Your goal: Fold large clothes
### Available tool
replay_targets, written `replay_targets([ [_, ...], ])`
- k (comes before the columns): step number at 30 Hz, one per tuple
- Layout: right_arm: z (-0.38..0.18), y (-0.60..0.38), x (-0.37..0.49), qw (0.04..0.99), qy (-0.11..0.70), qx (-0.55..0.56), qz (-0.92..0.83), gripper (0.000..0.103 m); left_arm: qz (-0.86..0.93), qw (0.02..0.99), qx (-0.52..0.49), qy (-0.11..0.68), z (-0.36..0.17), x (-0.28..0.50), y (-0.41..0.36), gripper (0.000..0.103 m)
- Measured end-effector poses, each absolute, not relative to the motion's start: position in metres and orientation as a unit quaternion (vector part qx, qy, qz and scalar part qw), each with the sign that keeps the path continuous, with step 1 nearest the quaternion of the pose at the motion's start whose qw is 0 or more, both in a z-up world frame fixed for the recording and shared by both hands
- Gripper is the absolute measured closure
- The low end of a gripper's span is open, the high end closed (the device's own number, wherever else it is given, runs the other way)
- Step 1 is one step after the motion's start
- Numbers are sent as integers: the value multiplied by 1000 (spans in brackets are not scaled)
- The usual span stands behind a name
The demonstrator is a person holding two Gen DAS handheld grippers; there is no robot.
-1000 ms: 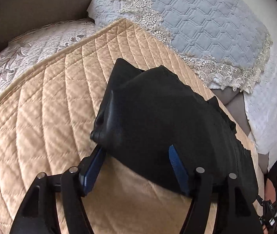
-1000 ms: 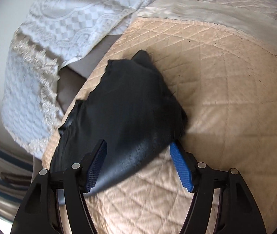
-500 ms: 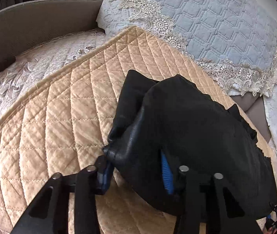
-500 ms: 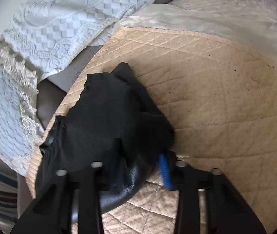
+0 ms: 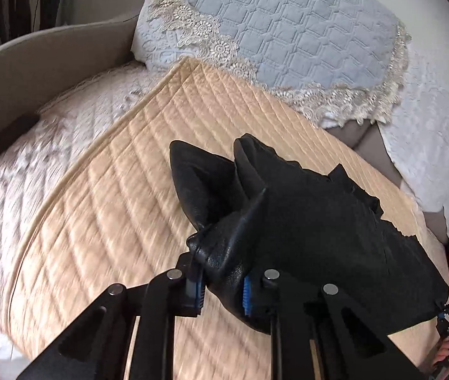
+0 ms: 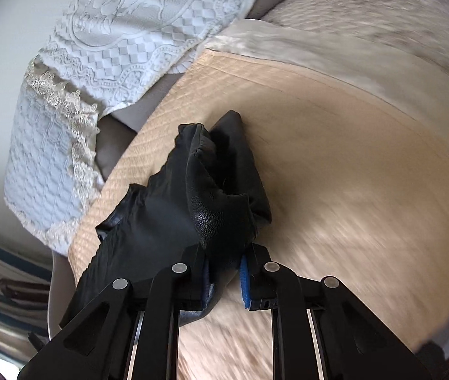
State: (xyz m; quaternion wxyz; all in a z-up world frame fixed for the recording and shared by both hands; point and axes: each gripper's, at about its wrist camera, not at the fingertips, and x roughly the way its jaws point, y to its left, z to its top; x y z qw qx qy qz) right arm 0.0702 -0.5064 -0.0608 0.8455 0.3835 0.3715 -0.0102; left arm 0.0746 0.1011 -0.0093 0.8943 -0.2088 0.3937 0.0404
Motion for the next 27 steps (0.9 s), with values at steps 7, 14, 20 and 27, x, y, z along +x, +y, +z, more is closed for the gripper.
replay_targets([
  [7, -90, -515, 27, 833, 381, 401, -25, 87, 42, 885, -213, 412, -35, 17, 102, 84],
  [14, -80, -511, 28, 845, 388, 367, -21, 77, 40, 886, -213, 411, -35, 20, 102, 80],
  [20, -40, -503, 2, 888, 361, 281, -46, 66, 34, 888, -204, 412, -14, -7, 110, 70],
  [27, -32, -459, 43, 914, 323, 229, 94, 66, -18, 936, -132, 326, 33, -4, 78, 70],
])
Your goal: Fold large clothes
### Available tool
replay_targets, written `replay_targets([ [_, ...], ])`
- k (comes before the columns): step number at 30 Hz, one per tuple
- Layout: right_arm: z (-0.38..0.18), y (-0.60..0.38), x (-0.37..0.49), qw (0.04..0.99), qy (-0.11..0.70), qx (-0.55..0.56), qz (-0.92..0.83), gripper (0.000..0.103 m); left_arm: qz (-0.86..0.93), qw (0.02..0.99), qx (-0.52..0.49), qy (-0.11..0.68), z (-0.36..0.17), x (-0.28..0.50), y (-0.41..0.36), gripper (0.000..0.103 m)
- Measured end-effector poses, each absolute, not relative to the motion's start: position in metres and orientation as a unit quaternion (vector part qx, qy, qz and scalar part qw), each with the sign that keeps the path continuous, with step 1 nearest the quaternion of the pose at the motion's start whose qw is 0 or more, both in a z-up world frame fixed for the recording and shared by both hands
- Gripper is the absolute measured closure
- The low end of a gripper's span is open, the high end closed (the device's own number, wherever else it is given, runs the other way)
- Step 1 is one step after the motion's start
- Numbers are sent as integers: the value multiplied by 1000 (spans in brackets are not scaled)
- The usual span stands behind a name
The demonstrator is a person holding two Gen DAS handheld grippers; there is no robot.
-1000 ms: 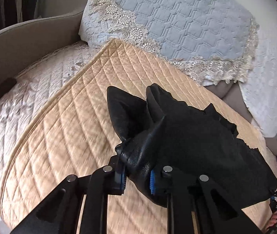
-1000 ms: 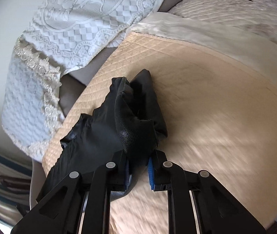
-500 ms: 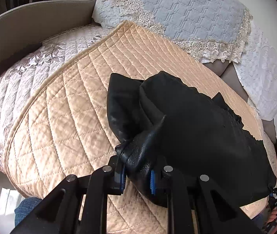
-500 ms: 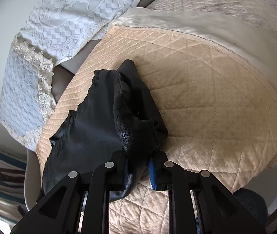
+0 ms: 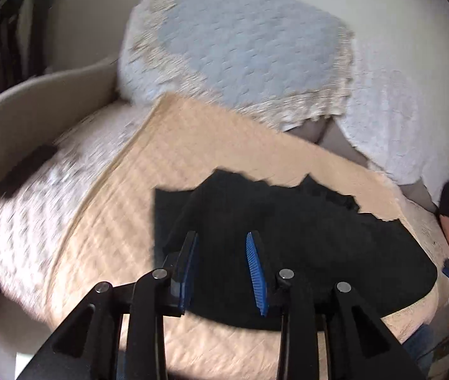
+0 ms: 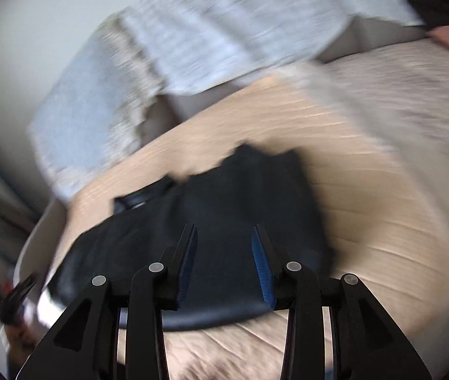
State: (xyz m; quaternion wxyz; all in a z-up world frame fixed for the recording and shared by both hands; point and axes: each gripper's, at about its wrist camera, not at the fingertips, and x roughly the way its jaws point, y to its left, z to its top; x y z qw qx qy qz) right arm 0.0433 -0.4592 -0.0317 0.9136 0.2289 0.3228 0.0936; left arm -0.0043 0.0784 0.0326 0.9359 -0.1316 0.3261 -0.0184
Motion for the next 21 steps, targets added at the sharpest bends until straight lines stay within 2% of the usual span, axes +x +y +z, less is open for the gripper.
replay_targets([
  [2, -53, -461, 68, 902, 340, 242, 113, 66, -37, 938, -118, 323, 22, 20, 67, 70],
  [4, -77, -481, 85, 889, 344, 279, 115, 87, -26, 935, -103, 338, -1, 48, 63, 70],
  [5, -93, -497, 92, 883, 347, 299, 97, 103, -11, 930, -90, 357, -20, 64, 65, 71],
  [6, -100, -506, 93, 878, 344, 319, 99, 103, -1, 924, -88, 373, -35, 73, 71, 71],
  [8, -105, -515, 91, 872, 326, 348, 112, 103, -4, 925, -106, 365, -54, 79, 83, 85],
  [10, -94, -506, 88, 880, 334, 321, 100, 103, -3, 923, -128, 362, -48, 76, 91, 87],
  [15, -53, -482, 92, 901, 326, 266, 108, 99, 4, 922, -125, 367, -22, 65, 85, 86],
  [16, -50, -479, 99, 901, 325, 262, 116, 97, 3, 926, -113, 360, -13, 65, 79, 84],
  [18, -46, -470, 123, 903, 326, 251, 124, 88, -9, 931, -110, 347, 1, 73, 71, 79],
  [19, -47, -468, 135, 903, 328, 247, 122, 87, -13, 933, -111, 343, 4, 80, 71, 75],
  [21, -56, -465, 164, 900, 342, 244, 119, 86, -14, 935, -111, 337, 5, 99, 68, 74],
])
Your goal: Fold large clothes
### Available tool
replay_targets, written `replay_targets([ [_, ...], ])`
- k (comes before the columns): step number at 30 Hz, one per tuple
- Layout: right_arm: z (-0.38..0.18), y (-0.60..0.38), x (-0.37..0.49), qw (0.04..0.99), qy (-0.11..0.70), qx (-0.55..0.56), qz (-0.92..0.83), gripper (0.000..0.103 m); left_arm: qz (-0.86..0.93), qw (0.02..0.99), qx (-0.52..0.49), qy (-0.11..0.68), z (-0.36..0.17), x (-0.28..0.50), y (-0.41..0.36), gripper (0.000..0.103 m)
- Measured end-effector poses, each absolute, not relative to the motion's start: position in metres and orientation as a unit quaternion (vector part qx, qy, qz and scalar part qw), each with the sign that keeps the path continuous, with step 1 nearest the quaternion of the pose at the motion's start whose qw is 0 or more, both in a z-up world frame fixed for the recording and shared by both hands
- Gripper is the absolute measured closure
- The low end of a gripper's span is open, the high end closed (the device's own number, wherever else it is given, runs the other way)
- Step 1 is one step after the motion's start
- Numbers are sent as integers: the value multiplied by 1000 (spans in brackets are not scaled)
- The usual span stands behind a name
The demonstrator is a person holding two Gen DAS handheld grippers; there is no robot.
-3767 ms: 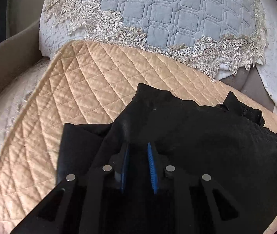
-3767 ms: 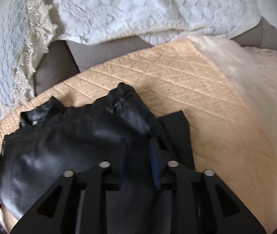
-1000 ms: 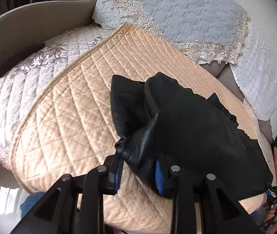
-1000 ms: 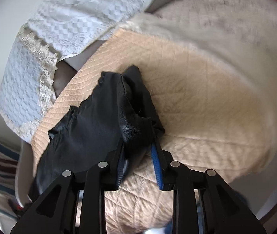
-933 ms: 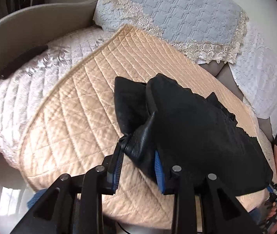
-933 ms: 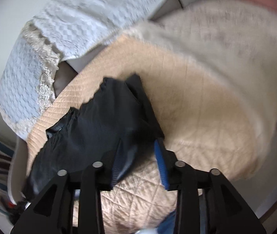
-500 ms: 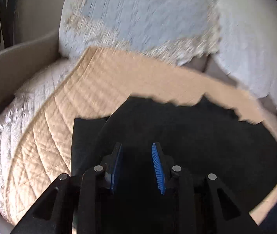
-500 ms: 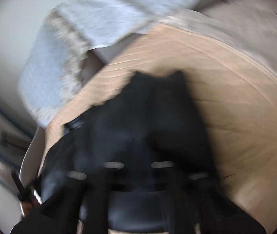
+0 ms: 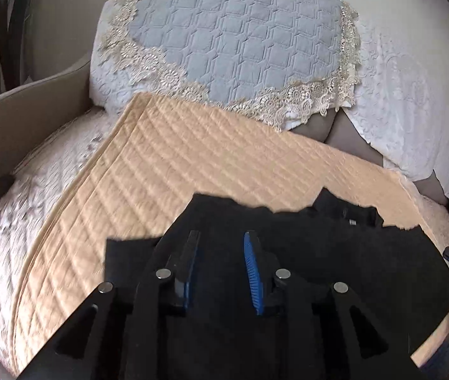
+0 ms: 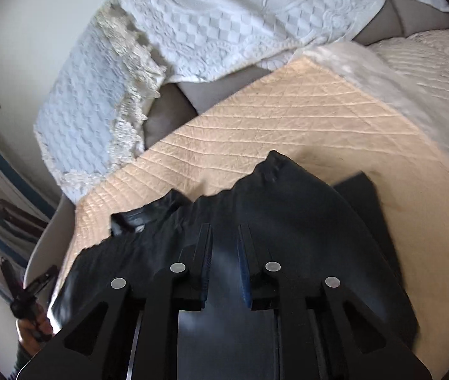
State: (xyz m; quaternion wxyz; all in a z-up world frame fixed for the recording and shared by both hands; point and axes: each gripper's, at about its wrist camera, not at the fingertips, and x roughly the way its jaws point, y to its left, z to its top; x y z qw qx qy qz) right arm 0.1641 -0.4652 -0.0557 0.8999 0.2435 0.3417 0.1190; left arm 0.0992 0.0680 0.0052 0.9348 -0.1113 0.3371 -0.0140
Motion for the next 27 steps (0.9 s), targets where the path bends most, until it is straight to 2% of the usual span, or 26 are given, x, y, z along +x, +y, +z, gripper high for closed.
replay_targets([
  [3, -79, -478, 189, 895, 369, 238, 76, 87, -9, 931, -108, 347, -11, 128, 69, 74],
  [6, -98, -500, 193, 883, 366, 282, 77, 103, 26, 911, -112, 395, -49, 147, 78, 74],
  [9, -102, -503, 190, 885, 357, 289, 76, 103, 25, 911, -146, 385, -55, 145, 89, 74],
  [17, -99, -502, 195, 878, 367, 299, 72, 103, 41, 910, -111, 398, -59, 150, 78, 74],
  [19, -90, -498, 192, 879, 374, 289, 59, 99, 48, 909, -96, 402, -54, 150, 74, 74],
  [21, -75, -487, 182, 889, 367, 269, 47, 79, 61, 910, -68, 405, -44, 147, 66, 72],
  [24, -52, -462, 161, 900, 352, 251, 64, 73, 60, 917, -42, 392, -26, 131, 57, 70],
  [27, -36, -431, 142, 908, 346, 221, 79, 69, 49, 925, -32, 377, -10, 112, 55, 64],
])
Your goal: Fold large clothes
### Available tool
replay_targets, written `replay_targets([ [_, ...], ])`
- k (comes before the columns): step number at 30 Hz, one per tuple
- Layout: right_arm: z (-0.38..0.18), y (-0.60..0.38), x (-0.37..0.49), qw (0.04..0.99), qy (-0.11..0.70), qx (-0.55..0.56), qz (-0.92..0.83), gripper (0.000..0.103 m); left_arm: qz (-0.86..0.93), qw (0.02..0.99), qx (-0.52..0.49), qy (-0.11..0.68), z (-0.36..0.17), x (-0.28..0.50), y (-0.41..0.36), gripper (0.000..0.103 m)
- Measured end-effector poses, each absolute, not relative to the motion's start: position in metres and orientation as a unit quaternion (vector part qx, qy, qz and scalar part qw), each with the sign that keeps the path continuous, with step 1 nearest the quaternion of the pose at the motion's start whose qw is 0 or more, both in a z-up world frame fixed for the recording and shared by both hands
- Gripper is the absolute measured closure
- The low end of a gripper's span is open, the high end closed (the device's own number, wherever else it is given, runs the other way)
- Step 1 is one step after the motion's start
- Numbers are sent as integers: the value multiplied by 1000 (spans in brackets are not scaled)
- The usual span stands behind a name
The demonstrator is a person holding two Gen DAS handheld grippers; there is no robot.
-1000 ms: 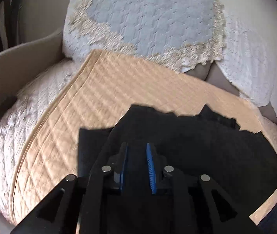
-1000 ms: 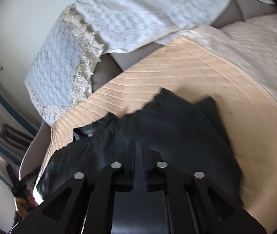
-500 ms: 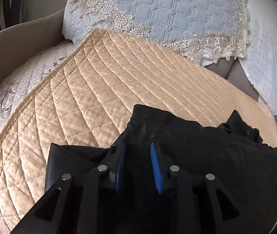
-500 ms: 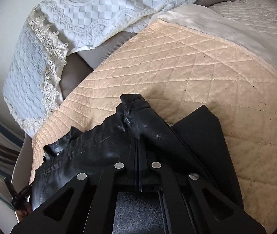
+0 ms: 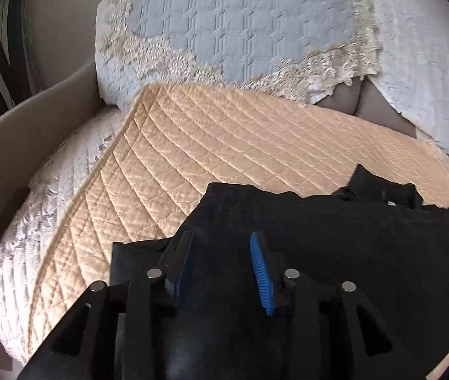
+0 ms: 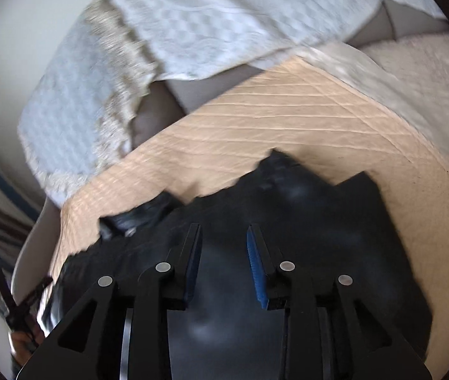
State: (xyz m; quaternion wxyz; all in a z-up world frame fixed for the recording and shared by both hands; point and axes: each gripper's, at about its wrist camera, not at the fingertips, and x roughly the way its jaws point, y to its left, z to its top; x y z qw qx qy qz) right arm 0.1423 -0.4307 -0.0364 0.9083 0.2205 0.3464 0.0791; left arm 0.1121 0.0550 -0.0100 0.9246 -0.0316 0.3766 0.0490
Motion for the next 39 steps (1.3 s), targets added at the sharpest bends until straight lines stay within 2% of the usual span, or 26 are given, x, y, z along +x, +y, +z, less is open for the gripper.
replay_targets([
  [8, -30, -328, 112, 913, 365, 118, 141, 65, 57, 926, -35, 372, 1, 75, 71, 56],
  [17, -50, -223, 103, 897, 388, 24, 210, 65, 75, 908, -55, 408, -31, 65, 106, 50],
  [20, -55, -206, 104, 892, 395, 8, 220, 65, 64, 901, -99, 417, -45, 64, 122, 43],
  [27, -49, -180, 111, 890, 389, -1, 239, 65, 32, 899, -145, 411, -49, 78, 137, 42],
  [29, -47, -174, 114, 890, 386, 1, 243, 65, 24, 897, -159, 412, -51, 86, 141, 37],
  [36, -52, -159, 128, 886, 392, -2, 247, 65, 5, 899, -141, 414, -52, 84, 129, 36],
  [39, -57, -152, 135, 884, 397, -8, 246, 65, 14, 901, -114, 419, -54, 77, 122, 40],
])
